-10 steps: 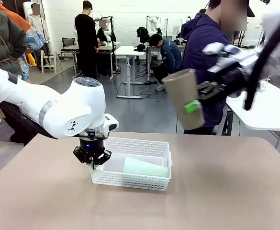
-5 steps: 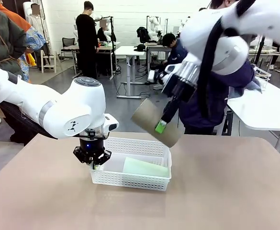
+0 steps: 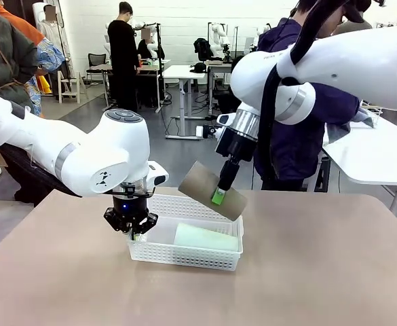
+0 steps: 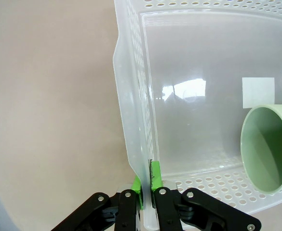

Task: Clean and organize the cups into the basket.
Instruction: Pick up the Reusable plastic cup from the right side of the table and stack it inside the Organizing basket in the center of the table.

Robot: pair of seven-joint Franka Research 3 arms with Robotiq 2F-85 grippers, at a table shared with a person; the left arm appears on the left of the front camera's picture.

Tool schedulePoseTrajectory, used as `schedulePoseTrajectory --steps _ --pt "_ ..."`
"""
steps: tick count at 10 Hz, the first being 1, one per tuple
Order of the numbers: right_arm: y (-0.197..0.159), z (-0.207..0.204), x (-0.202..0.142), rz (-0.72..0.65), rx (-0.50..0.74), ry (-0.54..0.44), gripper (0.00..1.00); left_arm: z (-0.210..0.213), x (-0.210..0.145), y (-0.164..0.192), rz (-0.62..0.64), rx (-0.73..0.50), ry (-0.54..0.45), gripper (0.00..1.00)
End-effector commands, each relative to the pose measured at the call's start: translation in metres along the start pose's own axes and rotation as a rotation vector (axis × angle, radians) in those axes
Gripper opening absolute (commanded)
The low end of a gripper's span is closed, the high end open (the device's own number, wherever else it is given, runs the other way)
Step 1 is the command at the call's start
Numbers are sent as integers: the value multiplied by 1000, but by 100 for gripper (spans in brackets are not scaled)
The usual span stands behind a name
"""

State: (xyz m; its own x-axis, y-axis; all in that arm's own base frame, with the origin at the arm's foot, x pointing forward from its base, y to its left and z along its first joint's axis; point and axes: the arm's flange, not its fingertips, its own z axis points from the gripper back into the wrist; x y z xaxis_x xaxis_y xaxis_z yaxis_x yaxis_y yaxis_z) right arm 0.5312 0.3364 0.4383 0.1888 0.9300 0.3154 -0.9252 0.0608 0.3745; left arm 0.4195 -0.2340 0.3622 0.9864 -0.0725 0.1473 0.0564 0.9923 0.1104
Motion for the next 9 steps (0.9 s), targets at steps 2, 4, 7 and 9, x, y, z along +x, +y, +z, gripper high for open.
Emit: schedulePoseTrajectory --steps 2,4,7,9 --pt "-19 -17 0 99 -58 26 82 -2 -1 0 -13 7 -2 0" --pt "-28 -35 -5 180 -64 25 82 -2 -1 0 -13 7 -2 0" --pt "-37 -44 -10 255 -91 -5 82 -2 -1 0 -13 7 -2 0" --pt "-43 -49 -13 282 -100 -10 82 -2 -1 0 -13 7 -2 0"
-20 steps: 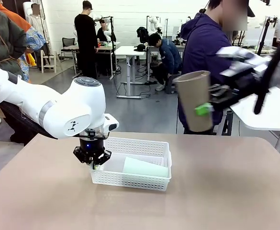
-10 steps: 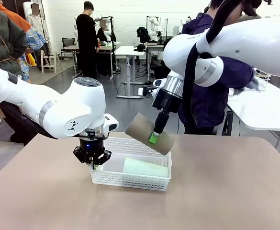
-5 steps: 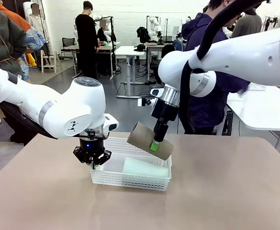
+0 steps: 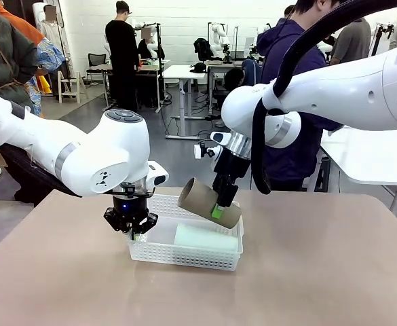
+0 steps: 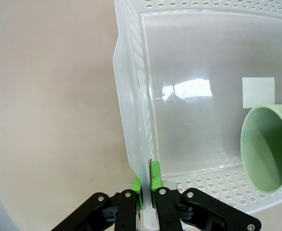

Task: Clean and organize the cups into the basket.
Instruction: Pick up the Reusable plastic cup from the right side of the table and stack it inside the Organizing basket in the center of the table.

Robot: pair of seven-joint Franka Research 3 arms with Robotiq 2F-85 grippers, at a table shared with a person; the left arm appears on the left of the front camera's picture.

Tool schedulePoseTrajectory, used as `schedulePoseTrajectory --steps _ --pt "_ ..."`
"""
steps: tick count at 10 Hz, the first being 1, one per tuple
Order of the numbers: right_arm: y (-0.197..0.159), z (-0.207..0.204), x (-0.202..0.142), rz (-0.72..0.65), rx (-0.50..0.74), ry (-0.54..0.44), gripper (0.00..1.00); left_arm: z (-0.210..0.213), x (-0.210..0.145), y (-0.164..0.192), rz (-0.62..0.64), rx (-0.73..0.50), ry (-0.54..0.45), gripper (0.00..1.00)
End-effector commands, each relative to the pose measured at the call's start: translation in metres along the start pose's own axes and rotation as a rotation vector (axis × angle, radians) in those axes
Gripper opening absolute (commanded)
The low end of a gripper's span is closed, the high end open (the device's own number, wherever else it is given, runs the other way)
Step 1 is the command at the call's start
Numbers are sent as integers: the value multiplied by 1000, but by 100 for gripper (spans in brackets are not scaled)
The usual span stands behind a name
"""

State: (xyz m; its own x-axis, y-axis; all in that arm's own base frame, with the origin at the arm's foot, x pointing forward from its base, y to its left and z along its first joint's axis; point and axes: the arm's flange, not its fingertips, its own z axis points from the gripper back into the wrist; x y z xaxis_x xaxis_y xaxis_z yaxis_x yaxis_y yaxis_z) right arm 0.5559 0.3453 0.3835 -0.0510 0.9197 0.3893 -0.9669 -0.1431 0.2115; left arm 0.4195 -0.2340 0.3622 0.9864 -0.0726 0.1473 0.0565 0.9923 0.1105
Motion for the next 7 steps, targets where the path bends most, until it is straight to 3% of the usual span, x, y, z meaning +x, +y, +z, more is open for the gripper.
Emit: schedulePoseTrajectory --steps 1,6,7 --pt "-1 -11 -11 41 -17 -8 82 -2 -1 0 -13 7 -2 0" --pt "-12 -29 -16 85 -12 -14 82 -2 -1 0 -13 7 -2 0" --pt "-11 -29 -16 85 -6 -23 97 -2 -1 0 -13 7 -2 0"
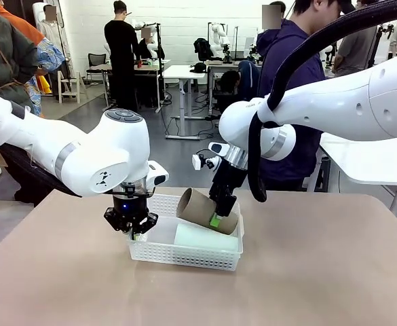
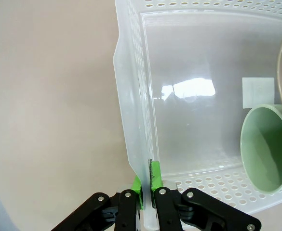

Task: Clean and organize the cups into the basket.
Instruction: Pick up the Reusable plastic cup from the right side of the table and stack it inside the Organizing basket in the center of the table.

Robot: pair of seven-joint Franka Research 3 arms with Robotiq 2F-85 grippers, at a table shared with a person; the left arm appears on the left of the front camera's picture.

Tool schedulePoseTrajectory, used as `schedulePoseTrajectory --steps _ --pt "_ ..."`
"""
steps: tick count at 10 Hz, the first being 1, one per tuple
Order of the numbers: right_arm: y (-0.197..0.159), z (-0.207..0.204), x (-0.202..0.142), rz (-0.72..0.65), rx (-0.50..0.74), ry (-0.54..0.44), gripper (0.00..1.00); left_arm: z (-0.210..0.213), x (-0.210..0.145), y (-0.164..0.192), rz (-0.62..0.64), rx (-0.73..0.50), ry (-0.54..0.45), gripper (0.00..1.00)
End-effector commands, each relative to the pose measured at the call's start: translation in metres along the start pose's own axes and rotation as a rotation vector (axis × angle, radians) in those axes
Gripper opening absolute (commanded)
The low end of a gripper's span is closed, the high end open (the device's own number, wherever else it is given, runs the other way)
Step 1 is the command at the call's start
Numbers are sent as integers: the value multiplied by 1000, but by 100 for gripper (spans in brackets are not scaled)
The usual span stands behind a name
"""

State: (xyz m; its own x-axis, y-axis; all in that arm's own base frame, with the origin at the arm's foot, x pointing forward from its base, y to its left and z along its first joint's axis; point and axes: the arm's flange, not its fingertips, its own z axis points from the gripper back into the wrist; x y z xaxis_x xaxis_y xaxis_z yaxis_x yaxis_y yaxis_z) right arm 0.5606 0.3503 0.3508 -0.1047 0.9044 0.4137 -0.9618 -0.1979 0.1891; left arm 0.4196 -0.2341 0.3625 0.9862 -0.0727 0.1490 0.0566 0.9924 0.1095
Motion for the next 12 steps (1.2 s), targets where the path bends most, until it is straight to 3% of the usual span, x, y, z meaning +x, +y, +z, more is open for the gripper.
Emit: schedulePoseTrajectory --steps 1,5,7,9,12 --pt "2 3 -7 32 -10 -13 100 -2 -1 0 -13 8 0 0" --pt "13 17 -10 50 -16 -81 100 -2 -1 0 -13 8 0 0" --pt "57 53 -22 117 80 -260 100 -2 -1 0 -13 8 0 0" --pt "122 108 -70 240 170 -416 100 -2 -1 0 -13 8 0 0" --pt "180 167 -186 372 91 -666 100 -2 -1 0 -13 8 0 0"
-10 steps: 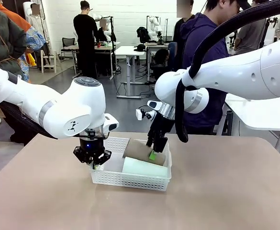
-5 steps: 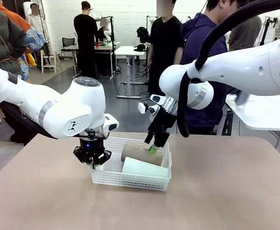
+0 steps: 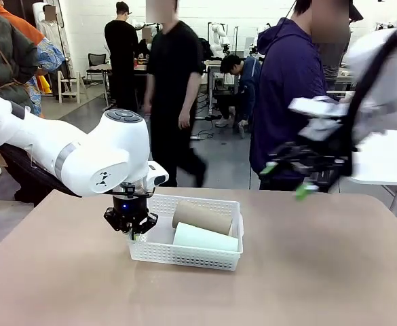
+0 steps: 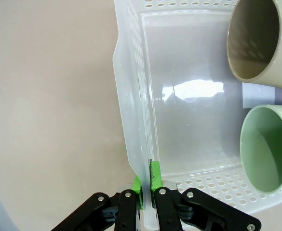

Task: Clean and organize the cups into the basket.
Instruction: Pick up the Reusable plastic cup from the right side of the table and stack it inside the Organizing basket in the center of the table.

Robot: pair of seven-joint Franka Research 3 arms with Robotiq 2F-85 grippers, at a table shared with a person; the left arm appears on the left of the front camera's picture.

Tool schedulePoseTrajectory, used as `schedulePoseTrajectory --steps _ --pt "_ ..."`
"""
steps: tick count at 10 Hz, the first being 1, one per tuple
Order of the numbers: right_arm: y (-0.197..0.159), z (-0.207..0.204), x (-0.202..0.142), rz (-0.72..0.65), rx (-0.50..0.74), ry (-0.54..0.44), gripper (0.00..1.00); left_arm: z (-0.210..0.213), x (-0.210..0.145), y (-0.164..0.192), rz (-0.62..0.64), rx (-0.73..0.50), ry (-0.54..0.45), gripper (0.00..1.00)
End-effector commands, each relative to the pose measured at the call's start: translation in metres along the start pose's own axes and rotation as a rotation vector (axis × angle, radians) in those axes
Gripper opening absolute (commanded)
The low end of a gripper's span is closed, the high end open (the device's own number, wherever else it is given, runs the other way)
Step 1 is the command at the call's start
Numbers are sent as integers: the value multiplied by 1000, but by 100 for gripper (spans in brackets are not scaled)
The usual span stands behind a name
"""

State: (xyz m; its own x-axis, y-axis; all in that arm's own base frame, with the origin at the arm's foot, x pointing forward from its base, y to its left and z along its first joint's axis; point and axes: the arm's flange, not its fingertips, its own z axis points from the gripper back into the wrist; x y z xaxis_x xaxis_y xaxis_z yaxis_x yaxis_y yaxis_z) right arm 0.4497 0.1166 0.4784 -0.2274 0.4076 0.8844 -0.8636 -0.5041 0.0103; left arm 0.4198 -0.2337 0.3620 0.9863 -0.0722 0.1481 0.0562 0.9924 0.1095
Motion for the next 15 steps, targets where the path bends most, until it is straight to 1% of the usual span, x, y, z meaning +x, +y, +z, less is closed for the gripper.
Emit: schedulePoseTrajectory --steps 1,2,3,5,8,10,11,12,13,15 --pt "34 39 -56 19 -93 -111 100 -2 -1 0 -14 8 -1 0" --pt "48 57 -79 3 -207 -168 100 -2 -1 0 -14 8 -1 0" --pt "60 73 -107 -22 -294 -215 100 -2 -1 0 -14 8 -1 0" --pt "80 93 -162 -48 -378 -289 100 -2 -1 0 -14 8 -1 0" --pt "112 112 -241 -83 -453 -376 100 -2 -1 0 -14 8 -1 0" --pt "128 122 -267 -112 -498 -421 100 -2 -1 0 -14 8 -1 0" --pt "132 125 -272 -115 -514 -429 100 -2 -1 0 -14 8 -1 0" --pt "131 125 -271 -105 -499 -416 100 -2 -1 0 -14 8 -1 0" --pt "137 118 -275 -146 -485 -394 100 -2 -1 0 -14 8 -1 0" --pt "137 118 -275 -146 -485 -394 100 -2 -1 0 -14 8 -1 0"
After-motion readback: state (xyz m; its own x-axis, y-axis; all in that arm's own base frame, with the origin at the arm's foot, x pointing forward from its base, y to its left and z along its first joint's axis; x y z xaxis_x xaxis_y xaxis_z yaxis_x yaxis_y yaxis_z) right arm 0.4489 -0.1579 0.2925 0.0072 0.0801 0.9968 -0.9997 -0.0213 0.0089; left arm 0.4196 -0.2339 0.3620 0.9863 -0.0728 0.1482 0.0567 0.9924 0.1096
